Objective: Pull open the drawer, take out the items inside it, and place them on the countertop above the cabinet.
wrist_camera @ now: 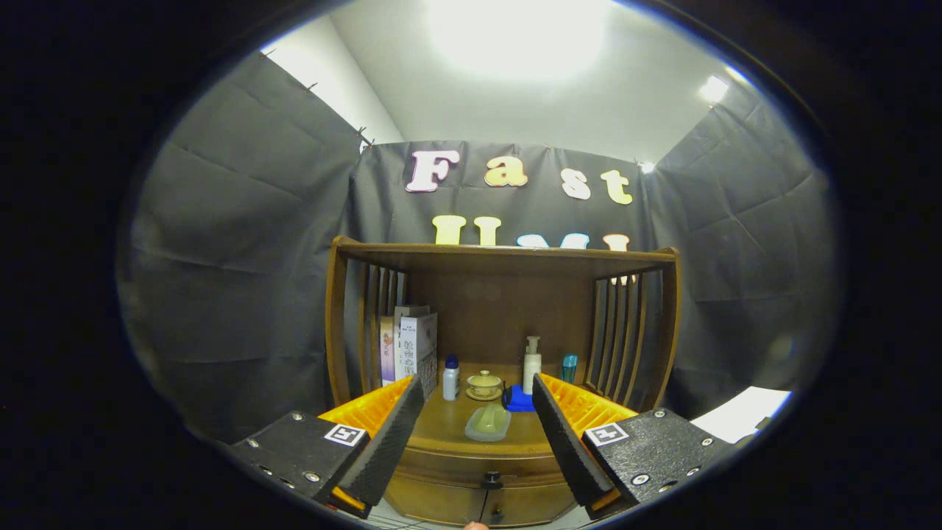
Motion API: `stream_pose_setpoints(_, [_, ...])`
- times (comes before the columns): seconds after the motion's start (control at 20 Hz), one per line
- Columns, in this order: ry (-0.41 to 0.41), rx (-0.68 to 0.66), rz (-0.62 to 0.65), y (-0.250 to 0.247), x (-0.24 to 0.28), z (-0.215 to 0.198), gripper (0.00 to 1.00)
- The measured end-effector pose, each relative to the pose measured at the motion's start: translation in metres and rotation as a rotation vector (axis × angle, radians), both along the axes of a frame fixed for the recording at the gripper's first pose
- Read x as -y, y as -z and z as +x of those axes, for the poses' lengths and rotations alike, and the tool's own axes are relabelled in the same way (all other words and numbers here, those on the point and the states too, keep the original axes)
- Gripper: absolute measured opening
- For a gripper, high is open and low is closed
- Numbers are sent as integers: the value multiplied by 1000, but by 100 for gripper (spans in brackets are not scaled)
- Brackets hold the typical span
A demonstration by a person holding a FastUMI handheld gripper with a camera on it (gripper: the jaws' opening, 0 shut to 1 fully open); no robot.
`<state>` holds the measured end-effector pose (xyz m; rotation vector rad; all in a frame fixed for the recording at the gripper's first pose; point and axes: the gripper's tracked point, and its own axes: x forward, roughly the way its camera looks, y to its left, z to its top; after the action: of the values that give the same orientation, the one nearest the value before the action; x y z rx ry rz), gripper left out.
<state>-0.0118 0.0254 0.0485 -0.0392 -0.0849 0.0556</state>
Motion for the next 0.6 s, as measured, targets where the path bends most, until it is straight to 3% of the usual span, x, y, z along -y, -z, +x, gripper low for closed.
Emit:
stream_pose_setpoints(0.25, [9, -22, 5, 10, 7, 8, 93])
stream_pose_setpoints(0.6, [106, -9, -38, 14, 35, 14, 93])
